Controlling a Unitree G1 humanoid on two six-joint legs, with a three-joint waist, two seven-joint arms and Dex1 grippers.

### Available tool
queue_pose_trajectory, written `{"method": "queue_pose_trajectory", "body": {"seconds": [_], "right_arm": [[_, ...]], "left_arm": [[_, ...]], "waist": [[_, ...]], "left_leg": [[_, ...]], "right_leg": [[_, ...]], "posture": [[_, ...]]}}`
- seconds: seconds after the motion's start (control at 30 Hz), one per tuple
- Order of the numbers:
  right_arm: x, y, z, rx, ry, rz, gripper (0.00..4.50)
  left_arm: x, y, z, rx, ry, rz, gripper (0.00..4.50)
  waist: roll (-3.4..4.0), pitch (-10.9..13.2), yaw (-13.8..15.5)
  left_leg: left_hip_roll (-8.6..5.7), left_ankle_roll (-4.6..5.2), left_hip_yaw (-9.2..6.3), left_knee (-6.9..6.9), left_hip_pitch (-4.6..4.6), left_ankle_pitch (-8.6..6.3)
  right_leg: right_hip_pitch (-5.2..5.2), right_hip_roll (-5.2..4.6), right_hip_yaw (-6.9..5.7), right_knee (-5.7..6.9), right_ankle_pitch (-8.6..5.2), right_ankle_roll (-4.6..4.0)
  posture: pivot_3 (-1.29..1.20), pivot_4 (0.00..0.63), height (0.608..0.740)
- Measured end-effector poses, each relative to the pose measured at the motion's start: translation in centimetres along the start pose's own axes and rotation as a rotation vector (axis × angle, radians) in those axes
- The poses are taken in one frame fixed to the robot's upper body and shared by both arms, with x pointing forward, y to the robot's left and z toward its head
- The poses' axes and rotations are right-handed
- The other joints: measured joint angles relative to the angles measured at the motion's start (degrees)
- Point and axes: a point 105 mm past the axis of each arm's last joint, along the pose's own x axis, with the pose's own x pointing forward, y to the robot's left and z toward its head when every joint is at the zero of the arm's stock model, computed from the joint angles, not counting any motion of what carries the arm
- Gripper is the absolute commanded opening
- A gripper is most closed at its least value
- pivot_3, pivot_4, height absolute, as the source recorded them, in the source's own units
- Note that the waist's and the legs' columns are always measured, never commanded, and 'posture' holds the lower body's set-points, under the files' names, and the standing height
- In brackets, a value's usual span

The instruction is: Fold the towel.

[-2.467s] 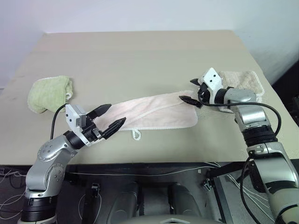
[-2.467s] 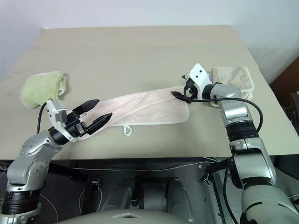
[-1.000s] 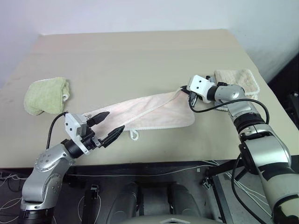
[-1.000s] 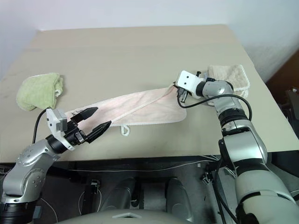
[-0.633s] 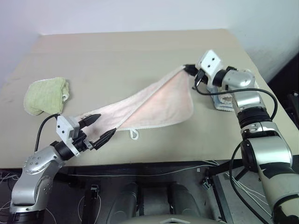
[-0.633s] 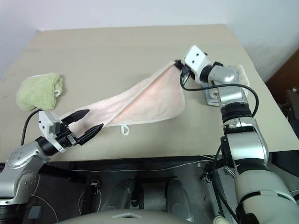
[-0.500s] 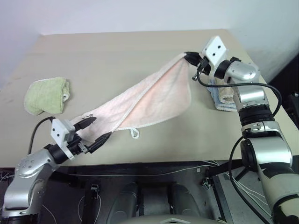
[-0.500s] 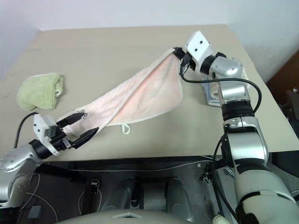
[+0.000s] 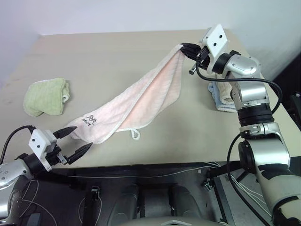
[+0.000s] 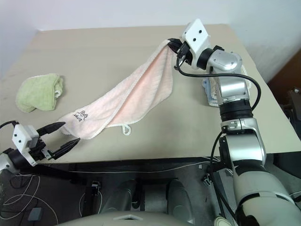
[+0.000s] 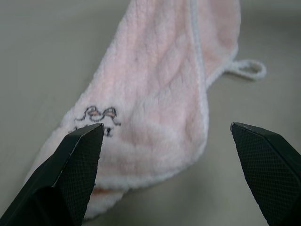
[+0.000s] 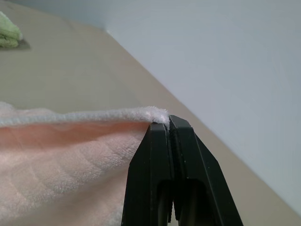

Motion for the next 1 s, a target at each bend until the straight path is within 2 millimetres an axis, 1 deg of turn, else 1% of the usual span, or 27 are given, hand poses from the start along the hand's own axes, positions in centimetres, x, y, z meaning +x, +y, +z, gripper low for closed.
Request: {"method": "queue_pose_trajectory", "body": {"seconds": [0.07, 0.2, 0.3, 0.4, 0.53, 0.6, 0.73, 0.9, 1.0], "right_arm": [[0.1, 0.1, 0.4, 0.000, -0.014, 0.003, 0.02], [0.2, 0.4, 0.5, 0.011, -0.017, 0.008, 0.02], [0.2, 0.5, 0.3, 0.017, -0.011, 0.008, 0.02], [0.3, 0.5, 0.3, 0.019, -0.011, 0.004, 0.02], [0.3, 0.6, 0.5, 0.037, -0.013, 0.000, 0.02], [0.3, 0.5, 0.8, 0.050, -0.022, -0.007, 0.02], [0.2, -0.2, 1.6, 0.058, -0.043, -0.033, 0.02], [0.4, -0.6, 2.9, 0.053, -0.071, -0.037, 0.02], [0.4, -0.8, 3.5, 0.049, -0.084, -0.039, 0.02]], "left_arm": [[-0.1, -0.1, -0.1, 0.031, 0.013, -0.010, 4.50], [0.3, -0.5, -0.7, 0.076, 0.040, -0.033, 4.50], [1.2, -0.9, -1.7, 0.113, 0.069, -0.077, 4.50], [2.1, -0.9, -2.5, 0.130, 0.081, -0.106, 4.50], [3.5, -0.5, -2.2, 0.173, 0.063, -0.146, 4.50], [3.8, -0.5, -2.2, 0.179, 0.060, -0.160, 4.50], [4.0, -0.9, -2.4, 0.181, 0.062, -0.201, 4.50], [4.1, -1.1, -2.5, 0.181, 0.053, -0.201, 4.50], [4.7, -1.9, -2.3, 0.179, 0.032, -0.216, 4.50]], "waist": [[0.00, 0.0, 0.0], [0.00, 0.0, 0.1], [0.02, 0.0, 0.1], [0.01, 0.0, 0.1], [0.01, 0.0, 0.1], [0.02, 0.0, 0.0], [0.02, 0.0, -0.1], [0.02, 0.0, 0.0], [0.02, 0.0, 0.0]], "left_leg": [[-0.01, 0.00, 0.01, 0.00, 0.00, 0.00], [-0.02, 0.00, 0.00, 0.01, 0.00, 0.00], [-0.03, 0.00, 0.01, 0.00, 0.00, 0.00], [-0.02, 0.00, 0.00, 0.00, 0.00, 0.00], [-0.02, 0.01, 0.00, 0.01, -0.01, 0.00], [-0.03, 0.01, 0.01, 0.00, -0.02, 0.00], [-0.02, 0.01, 0.01, -0.03, -0.02, 0.00], [-0.02, 0.01, 0.01, -0.02, -0.02, 0.00], [-0.03, 0.01, 0.01, -0.02, -0.02, 0.00]], "right_leg": [[0.00, -0.02, 0.00, -0.01, 0.00, 0.00], [-0.03, -0.03, 0.00, -0.02, 0.00, 0.00], [-0.03, -0.02, 0.00, -0.01, 0.01, 0.00], [-0.05, -0.01, -0.01, 0.00, 0.01, 0.01], [-0.05, -0.01, -0.01, 0.02, 0.01, 0.02], [-0.05, -0.02, 0.00, 0.02, 0.01, 0.02], [-0.07, -0.02, 0.00, 0.02, 0.01, 0.02], [-0.07, -0.03, 0.00, 0.02, 0.01, 0.02], [-0.06, -0.03, 0.00, 0.01, 0.01, 0.02]], "posture": [[0.00, 0.150, 0.740], [0.00, 0.150, 0.740], [0.00, 0.150, 0.740], [0.00, 0.150, 0.740], [0.00, 0.150, 0.740], [0.00, 0.150, 0.740], [0.00, 0.150, 0.740], [0.00, 0.150, 0.740], [0.00, 0.150, 0.740]]}}
